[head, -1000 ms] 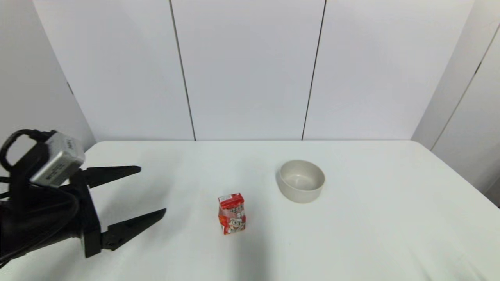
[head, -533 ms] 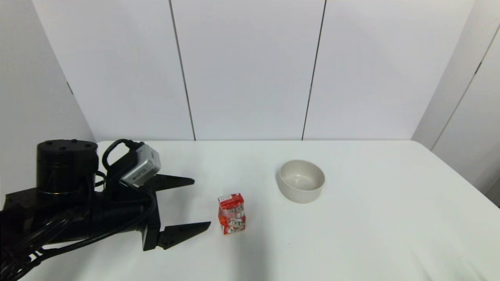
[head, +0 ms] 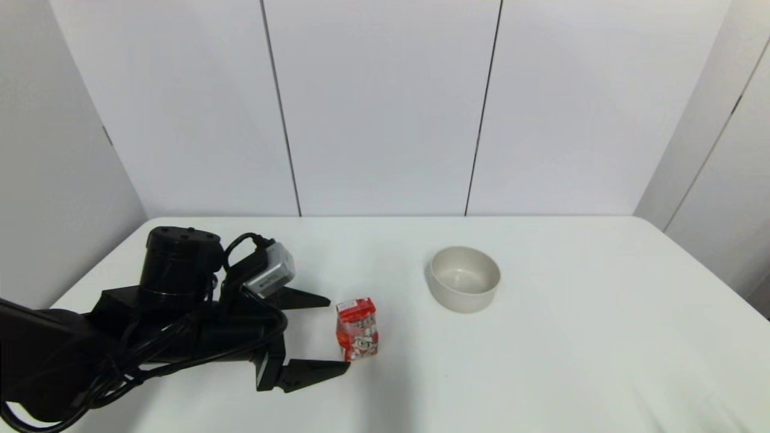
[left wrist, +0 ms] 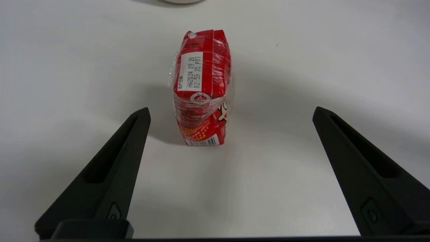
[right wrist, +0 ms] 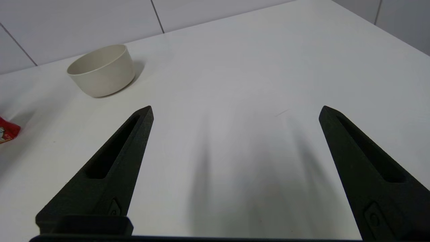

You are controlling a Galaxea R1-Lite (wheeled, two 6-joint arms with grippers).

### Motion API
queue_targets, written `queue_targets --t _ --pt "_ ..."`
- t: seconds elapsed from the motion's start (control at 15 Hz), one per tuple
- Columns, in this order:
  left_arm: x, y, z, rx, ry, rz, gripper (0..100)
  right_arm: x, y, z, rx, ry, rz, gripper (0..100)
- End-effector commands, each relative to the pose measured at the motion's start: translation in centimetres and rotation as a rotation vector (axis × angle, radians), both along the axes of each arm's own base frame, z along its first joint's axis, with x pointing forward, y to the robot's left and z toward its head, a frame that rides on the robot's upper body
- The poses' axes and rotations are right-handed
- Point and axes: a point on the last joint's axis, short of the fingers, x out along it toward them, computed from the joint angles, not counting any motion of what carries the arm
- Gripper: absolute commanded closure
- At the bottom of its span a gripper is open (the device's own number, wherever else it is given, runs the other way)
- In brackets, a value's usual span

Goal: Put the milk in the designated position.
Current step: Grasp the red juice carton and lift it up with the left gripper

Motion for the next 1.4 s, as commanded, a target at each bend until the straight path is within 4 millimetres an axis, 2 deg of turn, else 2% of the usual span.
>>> queue_targets --t 0.07,0.67,0.73,1.13,1.4 --pt "1.4 -1.2 -1.1 0.012 0.024 -0.019 0 0.0 0.0 0.0 0.001 0.001 0.0 0" --pt "3.5 -2.8 -2.5 0.023 0.044 -0.035 0 0.0 0.0 0.0 0.0 0.001 -0.001 0" --pt "3.7 -2.9 -2.6 0.025 0.047 -0.035 100 0.0 0.0 0.0 0.001 0.001 -0.001 0" --pt "4.0 -3.0 -2.5 0.026 0.042 -0.032 100 0.0 0.0 0.0 0.001 0.001 0.0 0" --pt "2.7 -2.3 -1.3 0.033 0.06 -0.031 100 0.0 0.0 0.0 0.0 0.001 -0.001 0"
